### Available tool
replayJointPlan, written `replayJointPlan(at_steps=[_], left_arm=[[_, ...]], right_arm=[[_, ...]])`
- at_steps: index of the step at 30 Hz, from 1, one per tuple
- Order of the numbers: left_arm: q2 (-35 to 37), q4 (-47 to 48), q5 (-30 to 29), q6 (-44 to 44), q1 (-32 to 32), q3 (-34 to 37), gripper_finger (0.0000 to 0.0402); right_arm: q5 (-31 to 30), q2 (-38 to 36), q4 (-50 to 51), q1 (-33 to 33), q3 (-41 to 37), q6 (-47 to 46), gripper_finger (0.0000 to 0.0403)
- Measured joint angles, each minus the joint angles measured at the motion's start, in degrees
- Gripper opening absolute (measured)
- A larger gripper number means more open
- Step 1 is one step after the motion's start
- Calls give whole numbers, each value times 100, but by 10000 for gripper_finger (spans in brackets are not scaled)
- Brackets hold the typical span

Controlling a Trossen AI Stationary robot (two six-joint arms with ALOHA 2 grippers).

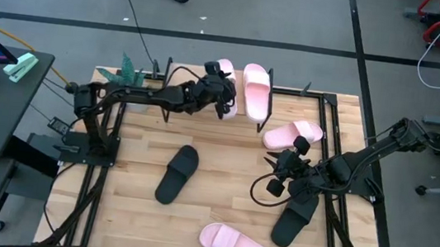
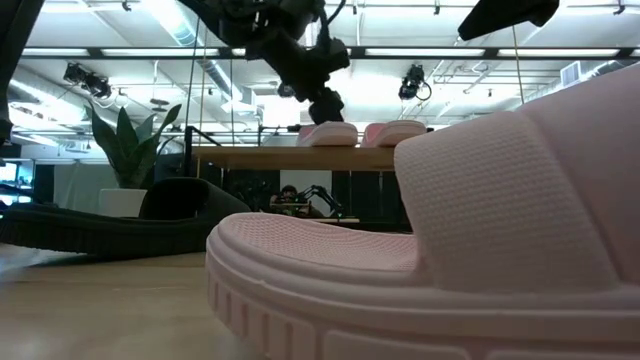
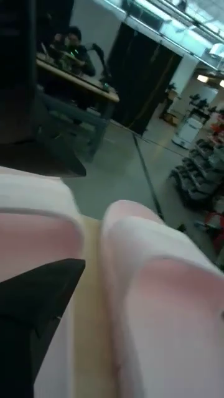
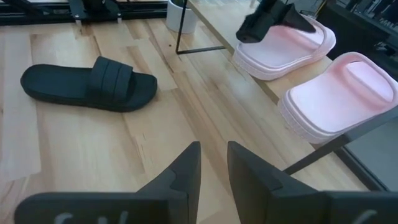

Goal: Pick and place slides into the shelf
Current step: Put the middle pink slides on the shelf

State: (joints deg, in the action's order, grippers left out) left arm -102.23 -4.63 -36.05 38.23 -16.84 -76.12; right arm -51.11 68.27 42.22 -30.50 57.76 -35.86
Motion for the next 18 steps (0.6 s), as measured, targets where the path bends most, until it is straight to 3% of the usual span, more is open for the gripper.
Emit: replayJointPlan(at_steps=[6,8,15,18], left_arm=[[347,504,-1711,-331,566,-4,192],[496,951,-1989,-464,708,-7,165],[858,3176,-1923,-2586,519,-7,16],[860,3707,-827,-3414,100,-4,14]], right_arm=[[20,0,39,-4,0,-52,85],[18,0,37,-4,0,-116,85],[20,31,43,-4,0,-603,85],[25,123,44,-4,0,-657,85]])
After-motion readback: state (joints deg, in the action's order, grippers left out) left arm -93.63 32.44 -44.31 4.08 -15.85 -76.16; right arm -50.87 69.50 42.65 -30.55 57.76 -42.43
